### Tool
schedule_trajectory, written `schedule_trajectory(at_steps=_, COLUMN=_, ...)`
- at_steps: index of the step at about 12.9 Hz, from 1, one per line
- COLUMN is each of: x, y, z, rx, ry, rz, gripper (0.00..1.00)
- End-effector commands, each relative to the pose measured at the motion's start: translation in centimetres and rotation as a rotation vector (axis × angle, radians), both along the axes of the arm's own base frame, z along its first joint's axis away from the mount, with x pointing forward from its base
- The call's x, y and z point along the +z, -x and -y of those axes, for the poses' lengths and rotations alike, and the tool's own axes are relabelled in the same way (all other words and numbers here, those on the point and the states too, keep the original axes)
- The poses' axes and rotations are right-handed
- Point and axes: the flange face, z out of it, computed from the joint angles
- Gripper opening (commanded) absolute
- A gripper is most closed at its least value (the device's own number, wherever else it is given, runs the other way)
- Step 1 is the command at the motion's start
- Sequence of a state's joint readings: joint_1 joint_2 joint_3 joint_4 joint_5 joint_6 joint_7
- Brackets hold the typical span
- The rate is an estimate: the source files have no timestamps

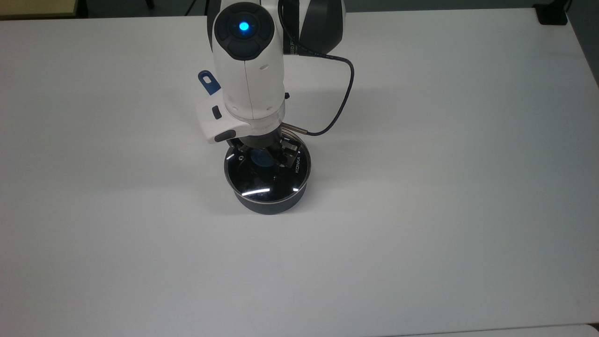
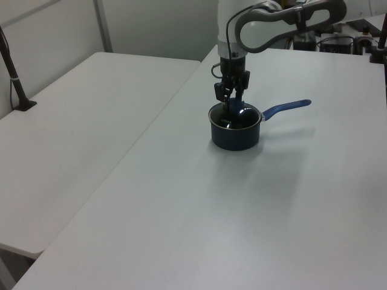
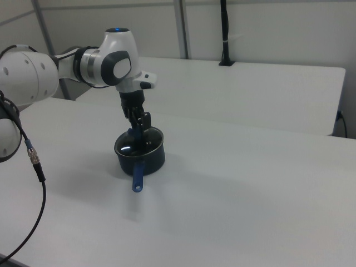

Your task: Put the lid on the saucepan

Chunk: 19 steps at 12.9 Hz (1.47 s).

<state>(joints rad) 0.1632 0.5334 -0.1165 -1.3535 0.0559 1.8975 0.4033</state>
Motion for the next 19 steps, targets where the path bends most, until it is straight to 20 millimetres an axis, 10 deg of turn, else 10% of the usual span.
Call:
schedule_trajectory(at_steps=1, x=-2.2, y=0.8, z=-0.8, rx=0.013, ry=0.009, rz=-0.074, gripper=0.51)
schedule_trajectory(at_steps=12, x=-3.2, y=1.4, z=-0.9, rx=-0.023, ry=-0.016, rz=-0.127, gripper=0.51)
schedule_trajectory(at_steps=14, x=-3.6, y=1.5, z=-0.9, rx=-0.016, ry=-0.007, rz=-0.126, gripper=1.00)
schedule_trajectory(at_steps=17, x=-2.6, y=1.5, z=-0.8, rx=-0.016, ry=-0.016, rz=-0.112, gripper=1.00)
schedule_trajectory(at_steps=19, x=1.4, y=2.1, z=-0.3, rx=-0.001, ry=-0.020, rz=-0.062, gripper=1.00)
